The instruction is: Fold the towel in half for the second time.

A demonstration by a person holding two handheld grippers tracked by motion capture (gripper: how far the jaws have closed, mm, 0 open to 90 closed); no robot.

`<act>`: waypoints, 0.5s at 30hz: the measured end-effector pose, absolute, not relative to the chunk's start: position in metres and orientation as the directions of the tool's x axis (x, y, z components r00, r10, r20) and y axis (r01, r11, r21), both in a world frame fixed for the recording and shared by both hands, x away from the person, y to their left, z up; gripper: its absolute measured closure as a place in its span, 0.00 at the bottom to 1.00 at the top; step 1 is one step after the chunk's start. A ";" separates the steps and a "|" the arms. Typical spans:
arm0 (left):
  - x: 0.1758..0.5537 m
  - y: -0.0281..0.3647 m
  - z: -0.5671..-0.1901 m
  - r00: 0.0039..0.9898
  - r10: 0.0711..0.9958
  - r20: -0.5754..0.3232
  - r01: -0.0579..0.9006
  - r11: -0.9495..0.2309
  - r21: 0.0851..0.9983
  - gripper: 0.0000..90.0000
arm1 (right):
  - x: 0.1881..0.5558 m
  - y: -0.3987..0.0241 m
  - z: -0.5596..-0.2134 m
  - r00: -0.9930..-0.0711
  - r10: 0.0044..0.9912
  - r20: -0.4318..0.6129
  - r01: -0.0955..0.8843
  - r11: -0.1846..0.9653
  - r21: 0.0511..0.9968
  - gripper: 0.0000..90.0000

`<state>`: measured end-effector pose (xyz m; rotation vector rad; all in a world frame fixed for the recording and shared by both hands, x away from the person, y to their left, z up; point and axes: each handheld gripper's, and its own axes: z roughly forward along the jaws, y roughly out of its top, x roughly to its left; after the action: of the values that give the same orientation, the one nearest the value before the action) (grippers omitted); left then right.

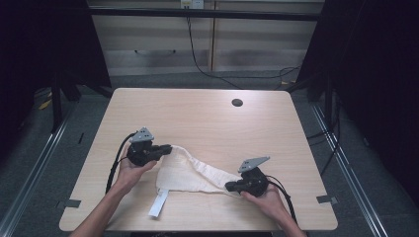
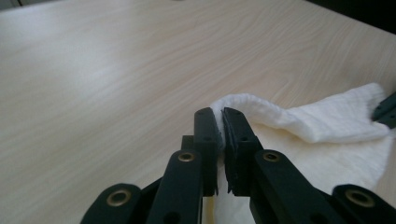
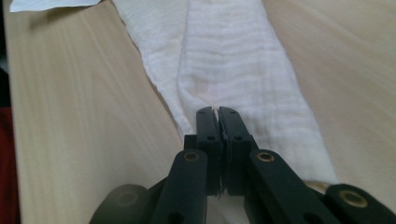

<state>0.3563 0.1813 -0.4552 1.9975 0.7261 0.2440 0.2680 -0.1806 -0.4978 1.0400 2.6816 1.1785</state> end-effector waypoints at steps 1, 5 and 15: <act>0.355 0.180 -0.452 0.808 0.577 -0.119 0.381 -0.357 0.853 0.94 | 0.270 -0.181 -0.498 -0.771 0.604 0.199 0.555 0.487 0.674 0.98; 0.348 0.174 -0.439 0.830 0.550 -0.091 0.331 -0.356 0.874 0.94 | 0.281 -0.185 -0.497 -0.741 0.652 0.161 0.566 0.477 0.672 0.98; 0.314 0.173 -0.445 0.874 0.484 -0.045 0.286 -0.437 0.853 0.94 | 0.292 -0.192 -0.499 -0.680 0.716 0.157 0.600 0.419 0.681 0.98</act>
<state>0.3145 0.1727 -0.4446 2.0538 0.5586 0.2529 0.2925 -0.1923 -0.4988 1.1741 2.5102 1.1052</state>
